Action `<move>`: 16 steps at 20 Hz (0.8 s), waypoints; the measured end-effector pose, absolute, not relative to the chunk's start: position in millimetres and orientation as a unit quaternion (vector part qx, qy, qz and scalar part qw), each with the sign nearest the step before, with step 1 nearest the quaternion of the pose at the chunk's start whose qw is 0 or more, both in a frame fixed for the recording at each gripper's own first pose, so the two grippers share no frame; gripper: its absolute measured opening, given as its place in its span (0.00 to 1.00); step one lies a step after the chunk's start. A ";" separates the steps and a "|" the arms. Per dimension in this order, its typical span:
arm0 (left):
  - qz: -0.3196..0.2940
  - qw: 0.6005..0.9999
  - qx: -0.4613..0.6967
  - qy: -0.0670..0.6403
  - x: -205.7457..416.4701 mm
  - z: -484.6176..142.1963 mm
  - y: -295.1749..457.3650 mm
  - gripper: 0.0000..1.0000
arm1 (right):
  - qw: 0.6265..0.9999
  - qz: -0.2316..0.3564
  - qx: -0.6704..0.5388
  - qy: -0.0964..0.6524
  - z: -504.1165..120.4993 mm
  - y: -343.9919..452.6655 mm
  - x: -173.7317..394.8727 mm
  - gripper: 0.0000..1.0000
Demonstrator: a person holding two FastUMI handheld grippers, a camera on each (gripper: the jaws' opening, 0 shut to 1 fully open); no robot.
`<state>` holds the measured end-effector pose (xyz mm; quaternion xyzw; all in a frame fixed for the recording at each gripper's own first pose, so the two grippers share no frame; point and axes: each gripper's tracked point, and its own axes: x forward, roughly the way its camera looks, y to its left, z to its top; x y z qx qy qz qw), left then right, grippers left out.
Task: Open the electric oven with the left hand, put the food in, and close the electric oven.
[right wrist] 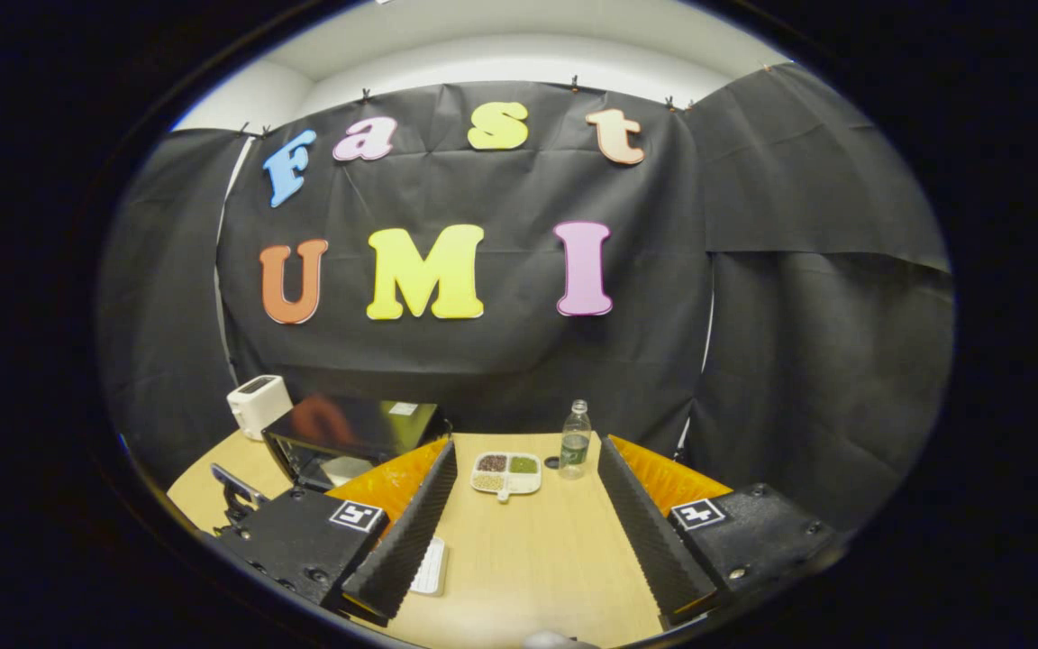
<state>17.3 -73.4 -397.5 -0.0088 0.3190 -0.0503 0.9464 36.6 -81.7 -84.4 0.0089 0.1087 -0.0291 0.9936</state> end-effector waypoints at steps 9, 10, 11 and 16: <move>-0.048 0.958 -0.003 0.282 52.6 -340.7 -69.0 0.95 | 0.994 -0.043 0.037 0.098 -78.7 -96.4 36.9 0.95; -0.047 0.959 -0.009 0.280 57.7 -335.4 -69.1 0.96 | 0.994 -0.045 0.036 0.096 -77.8 -97.4 36.4 1.00; -0.046 0.961 -0.011 0.274 63.3 -328.6 -68.2 0.96 | 0.994 -0.048 0.035 0.093 -76.1 -98.9 36.1 1.00; -0.050 0.969 0.005 0.240 94.7 -303.8 -68.1 0.96 | 0.994 -0.054 0.033 0.093 -76.7 -101.6 36.5 1.00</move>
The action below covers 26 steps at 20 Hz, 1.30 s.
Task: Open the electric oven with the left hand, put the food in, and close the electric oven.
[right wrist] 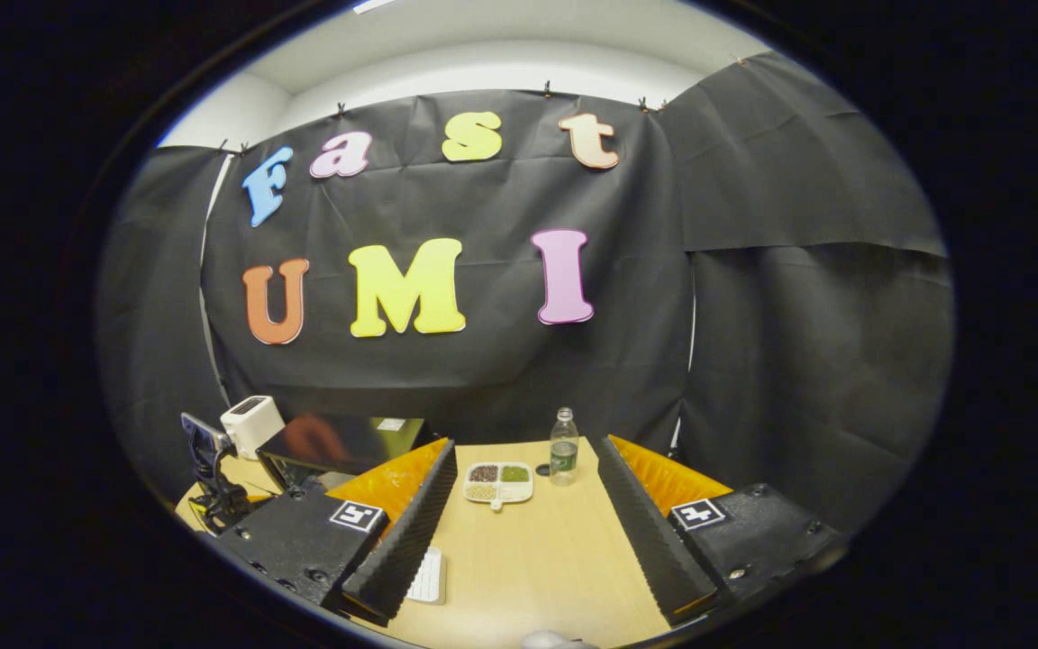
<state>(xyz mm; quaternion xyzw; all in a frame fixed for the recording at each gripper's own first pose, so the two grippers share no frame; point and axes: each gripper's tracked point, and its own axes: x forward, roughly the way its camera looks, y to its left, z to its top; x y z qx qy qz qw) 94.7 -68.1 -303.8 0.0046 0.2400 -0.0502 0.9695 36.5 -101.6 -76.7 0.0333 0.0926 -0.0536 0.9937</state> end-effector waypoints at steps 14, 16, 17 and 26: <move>-0.043 0.977 0.009 0.209 141.3 -276.2 -65.4 0.96 | 0.993 -0.060 0.038 0.093 -77.4 -106.3 28.5 1.00; -0.038 0.979 0.012 0.200 138.0 -264.8 -62.4 0.96 | 0.993 -0.059 0.041 0.091 -75.6 -104.7 29.8 1.00; -0.032 0.980 0.016 0.195 135.4 -256.0 -59.5 0.96 | 0.993 -0.057 0.041 0.090 -73.9 -103.6 29.6 1.00; -0.021 0.995 0.019 0.096 85.7 -106.7 -34.4 0.96 | 0.997 -0.019 0.038 0.057 -41.4 -68.9 31.5 0.95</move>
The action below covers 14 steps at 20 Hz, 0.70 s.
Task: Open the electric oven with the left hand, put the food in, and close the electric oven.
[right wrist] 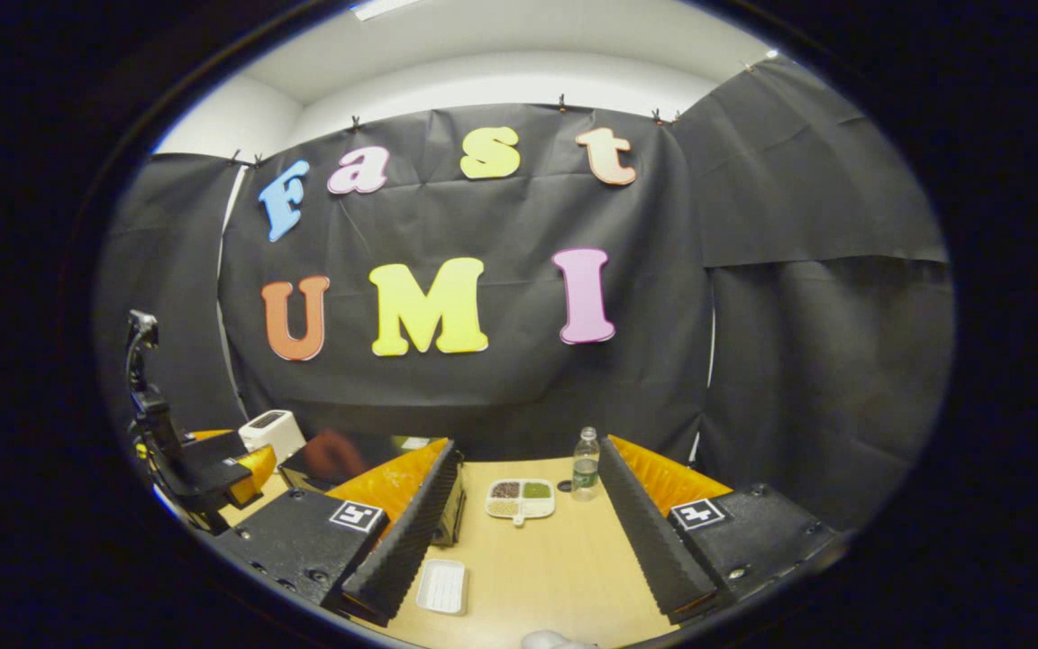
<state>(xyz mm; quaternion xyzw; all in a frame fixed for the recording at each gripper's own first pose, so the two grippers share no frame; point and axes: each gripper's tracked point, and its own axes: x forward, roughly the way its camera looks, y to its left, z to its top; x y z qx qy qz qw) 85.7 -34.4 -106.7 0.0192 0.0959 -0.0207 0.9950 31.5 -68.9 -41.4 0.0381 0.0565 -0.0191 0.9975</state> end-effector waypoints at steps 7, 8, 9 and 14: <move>0.007 0.999 -0.001 0.035 39.8 -15.9 5.2 0.96 | 0.999 0.003 0.018 0.028 -15.7 -38.4 23.2 1.00; 0.011 1.000 -0.004 0.027 35.4 -6.3 8.6 0.95 | 1.000 0.005 0.015 0.025 -14.0 -34.2 21.1 1.00; 0.014 1.000 -0.005 0.022 29.7 1.3 14.3 0.95 | 1.000 0.007 0.013 0.023 -12.7 -30.3 19.7 1.00; 0.002 1.000 -0.007 0.016 8.7 14.2 15.7 0.96 | 1.000 0.006 0.013 0.019 -6.3 -19.5 8.1 0.95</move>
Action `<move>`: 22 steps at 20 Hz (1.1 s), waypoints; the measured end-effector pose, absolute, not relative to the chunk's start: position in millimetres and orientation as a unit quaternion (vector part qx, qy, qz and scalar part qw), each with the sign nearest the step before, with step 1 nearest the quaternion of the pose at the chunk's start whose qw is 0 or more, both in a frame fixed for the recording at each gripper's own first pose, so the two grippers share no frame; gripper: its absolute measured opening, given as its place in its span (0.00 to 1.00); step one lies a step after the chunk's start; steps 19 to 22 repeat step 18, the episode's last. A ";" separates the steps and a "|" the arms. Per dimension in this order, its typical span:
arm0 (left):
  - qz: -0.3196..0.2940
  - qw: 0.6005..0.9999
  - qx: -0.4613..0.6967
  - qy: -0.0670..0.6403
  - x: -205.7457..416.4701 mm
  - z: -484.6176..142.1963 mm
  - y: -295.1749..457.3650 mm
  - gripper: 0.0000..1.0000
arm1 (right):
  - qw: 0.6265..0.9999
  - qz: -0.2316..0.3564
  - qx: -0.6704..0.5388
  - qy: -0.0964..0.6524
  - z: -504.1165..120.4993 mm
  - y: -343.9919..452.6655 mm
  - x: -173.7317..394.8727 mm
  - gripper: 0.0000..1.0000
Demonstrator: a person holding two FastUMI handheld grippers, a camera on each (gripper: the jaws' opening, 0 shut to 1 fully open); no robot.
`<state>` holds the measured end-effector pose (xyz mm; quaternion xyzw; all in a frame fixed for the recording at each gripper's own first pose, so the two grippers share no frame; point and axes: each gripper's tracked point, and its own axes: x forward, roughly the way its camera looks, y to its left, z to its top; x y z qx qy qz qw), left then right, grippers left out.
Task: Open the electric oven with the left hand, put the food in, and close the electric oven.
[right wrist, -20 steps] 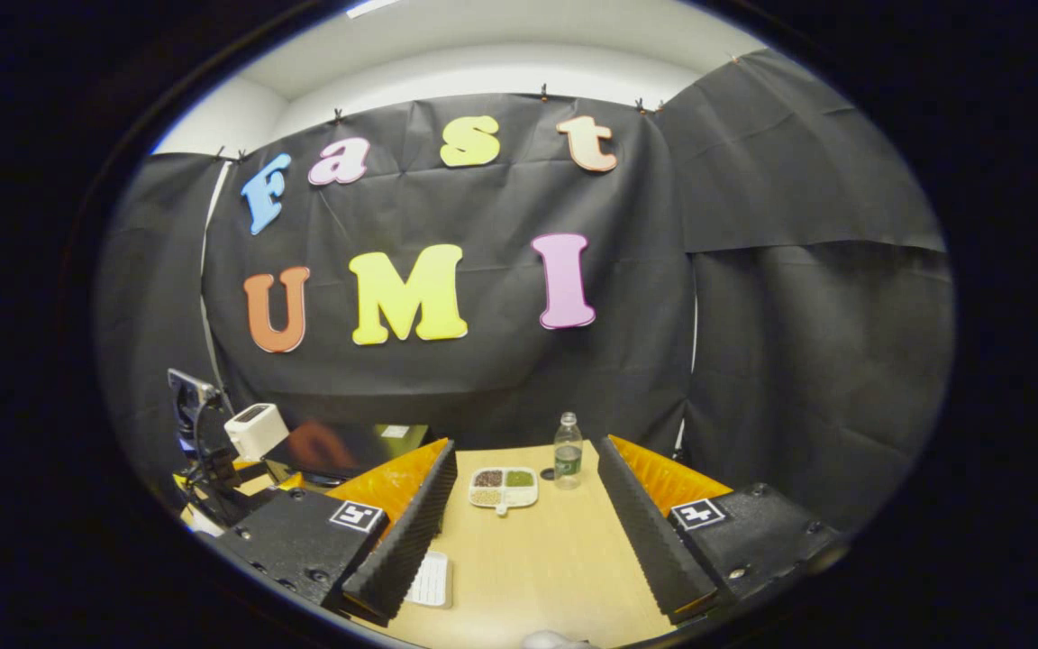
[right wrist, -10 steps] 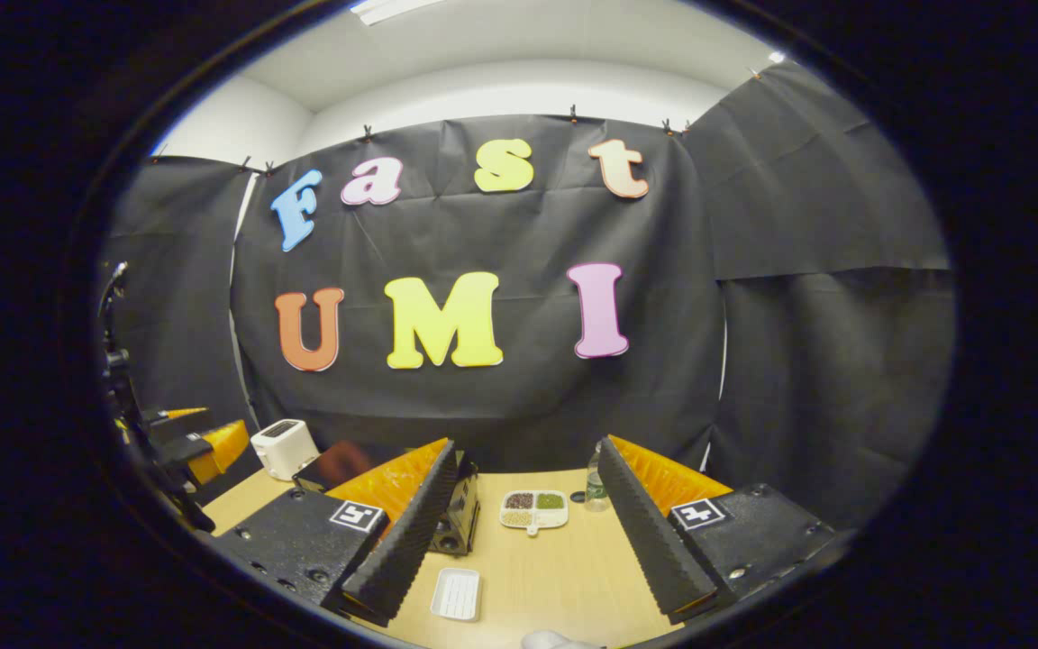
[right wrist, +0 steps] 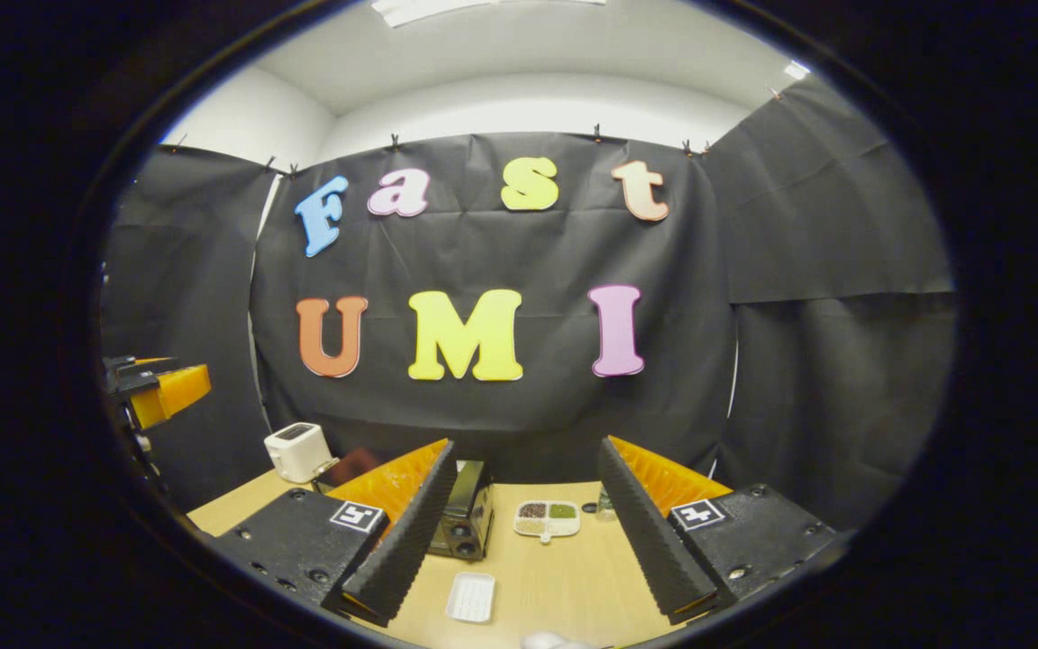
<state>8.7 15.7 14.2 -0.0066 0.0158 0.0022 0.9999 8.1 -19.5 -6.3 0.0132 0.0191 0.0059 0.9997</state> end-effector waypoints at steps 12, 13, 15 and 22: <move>-0.005 1.000 -0.011 0.012 -12.0 23.4 18.4 0.96 | 1.000 -0.006 0.011 0.012 4.9 -16.5 -9.4 0.95; -0.004 1.000 -0.012 0.013 -12.9 23.7 19.7 0.96 | 1.000 -0.007 0.012 0.012 5.6 -16.6 -9.8 0.95; -0.004 1.000 -0.011 0.012 -14.3 24.7 20.5 0.96 | 1.000 -0.009 0.013 0.011 6.8 -17.7 -9.7 1.00; -0.004 1.000 -0.009 0.014 -14.0 23.7 21.3 0.96 | 1.000 -0.010 0.011 0.011 8.7 -17.0 -9.5 1.00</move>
